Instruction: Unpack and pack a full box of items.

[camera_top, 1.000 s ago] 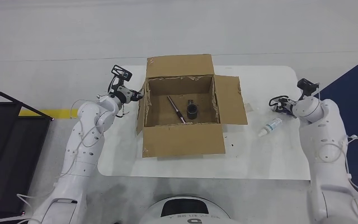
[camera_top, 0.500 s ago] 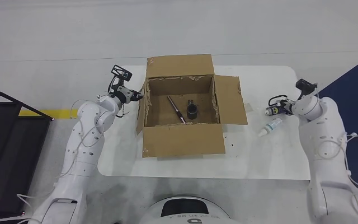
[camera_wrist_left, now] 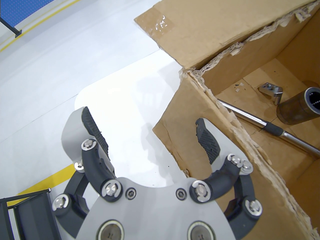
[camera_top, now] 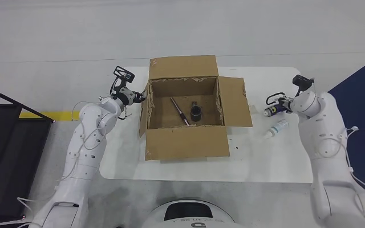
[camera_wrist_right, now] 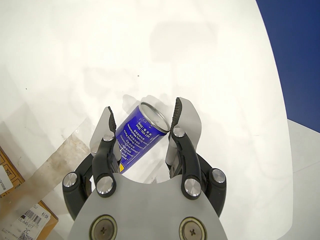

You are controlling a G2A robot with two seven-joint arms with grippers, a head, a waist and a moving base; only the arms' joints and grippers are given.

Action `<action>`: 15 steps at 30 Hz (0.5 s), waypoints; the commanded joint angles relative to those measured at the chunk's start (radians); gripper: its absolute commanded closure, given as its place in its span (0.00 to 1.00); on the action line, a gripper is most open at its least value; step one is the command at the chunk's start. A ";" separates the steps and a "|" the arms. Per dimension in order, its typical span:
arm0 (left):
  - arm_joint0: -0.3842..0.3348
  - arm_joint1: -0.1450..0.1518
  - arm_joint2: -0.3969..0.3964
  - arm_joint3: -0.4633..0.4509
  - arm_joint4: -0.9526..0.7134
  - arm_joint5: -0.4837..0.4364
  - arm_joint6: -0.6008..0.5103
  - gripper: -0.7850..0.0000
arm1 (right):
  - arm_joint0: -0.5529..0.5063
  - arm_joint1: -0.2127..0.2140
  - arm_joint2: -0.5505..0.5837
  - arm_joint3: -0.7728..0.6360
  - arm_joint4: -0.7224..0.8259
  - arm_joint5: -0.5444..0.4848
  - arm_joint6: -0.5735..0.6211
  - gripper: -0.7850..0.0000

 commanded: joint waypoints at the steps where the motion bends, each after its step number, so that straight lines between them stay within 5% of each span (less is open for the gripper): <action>1: 0.000 0.000 0.000 0.000 0.000 0.000 0.000 0.00 | -0.001 -0.002 -0.010 -0.010 -0.001 0.005 0.006 0.33; 6: 0.000 0.000 0.000 0.000 0.000 0.000 0.000 0.00 | -0.004 -0.006 -0.028 -0.016 -0.004 0.013 0.039 0.22; 9: 0.000 0.000 0.000 0.000 0.000 0.000 0.000 0.00 | 0.004 -0.007 -0.036 0.006 -0.006 0.005 0.059 0.24; 12: 0.000 0.000 0.000 0.000 0.000 0.000 0.000 0.00 | 0.015 -0.009 -0.049 0.019 -0.008 0.003 0.070 0.33; 15: 0.000 0.000 0.000 0.000 0.000 0.000 0.000 0.00 | 0.020 -0.012 -0.057 0.016 -0.006 0.009 0.075 0.55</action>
